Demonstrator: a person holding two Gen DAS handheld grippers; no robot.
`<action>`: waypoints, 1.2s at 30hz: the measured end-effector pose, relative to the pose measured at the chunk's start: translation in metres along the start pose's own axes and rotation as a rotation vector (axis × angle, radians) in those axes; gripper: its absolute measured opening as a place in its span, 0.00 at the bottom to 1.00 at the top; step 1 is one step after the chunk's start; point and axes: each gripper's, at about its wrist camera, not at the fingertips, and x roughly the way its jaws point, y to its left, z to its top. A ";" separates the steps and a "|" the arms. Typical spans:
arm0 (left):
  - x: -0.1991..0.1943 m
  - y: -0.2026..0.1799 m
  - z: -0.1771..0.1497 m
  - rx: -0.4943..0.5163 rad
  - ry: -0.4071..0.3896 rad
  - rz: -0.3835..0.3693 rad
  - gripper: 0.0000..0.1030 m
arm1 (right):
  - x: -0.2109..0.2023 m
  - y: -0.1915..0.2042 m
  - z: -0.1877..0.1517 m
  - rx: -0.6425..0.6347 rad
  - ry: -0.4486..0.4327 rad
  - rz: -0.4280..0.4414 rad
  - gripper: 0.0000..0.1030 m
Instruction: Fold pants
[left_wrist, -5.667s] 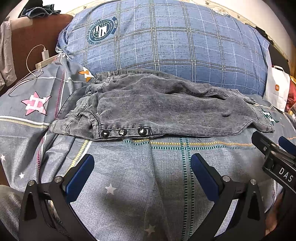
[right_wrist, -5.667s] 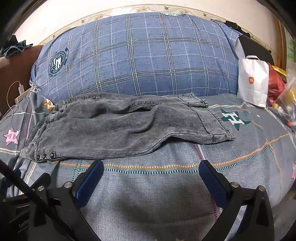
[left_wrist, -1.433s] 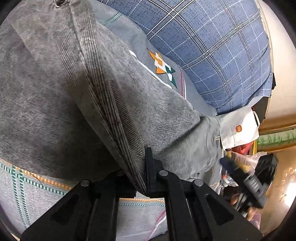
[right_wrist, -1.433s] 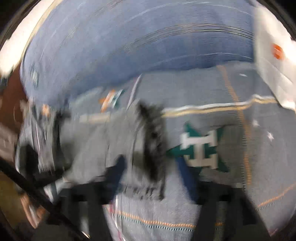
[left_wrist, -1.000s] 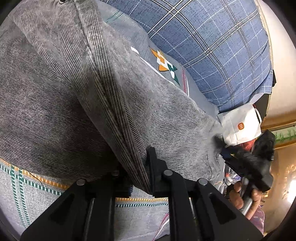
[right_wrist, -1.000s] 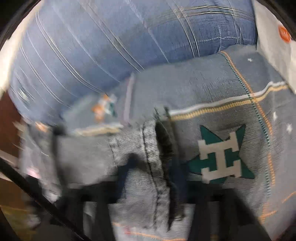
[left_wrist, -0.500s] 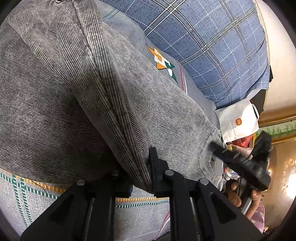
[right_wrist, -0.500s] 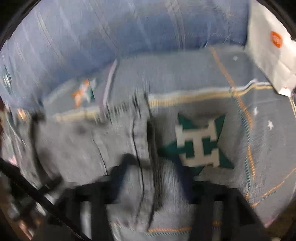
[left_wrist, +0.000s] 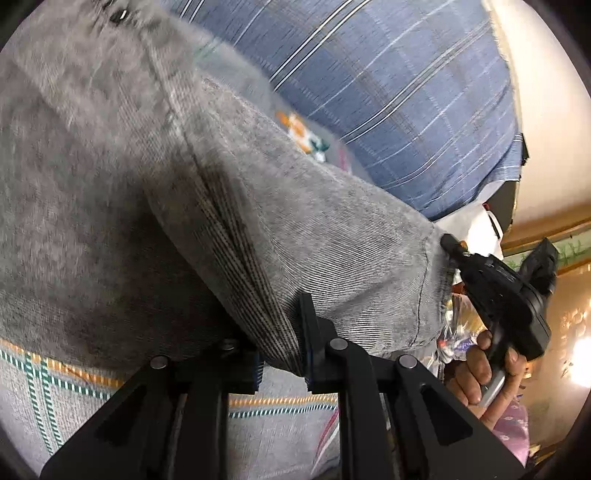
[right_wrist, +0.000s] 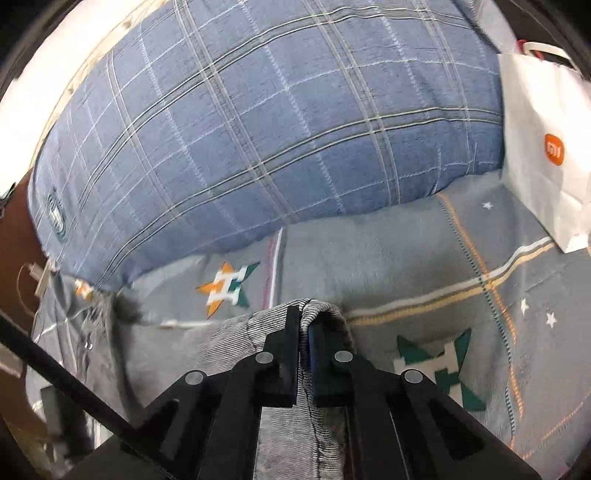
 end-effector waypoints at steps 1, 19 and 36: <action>0.002 -0.003 0.000 0.011 -0.004 0.009 0.12 | 0.013 -0.004 -0.001 0.016 0.027 -0.042 0.03; -0.141 0.030 0.079 0.077 -0.240 0.071 0.68 | -0.048 0.105 -0.025 -0.091 -0.246 0.174 0.81; -0.193 0.161 0.130 -0.270 -0.229 0.092 0.68 | 0.148 0.321 0.004 -0.391 0.340 0.240 0.63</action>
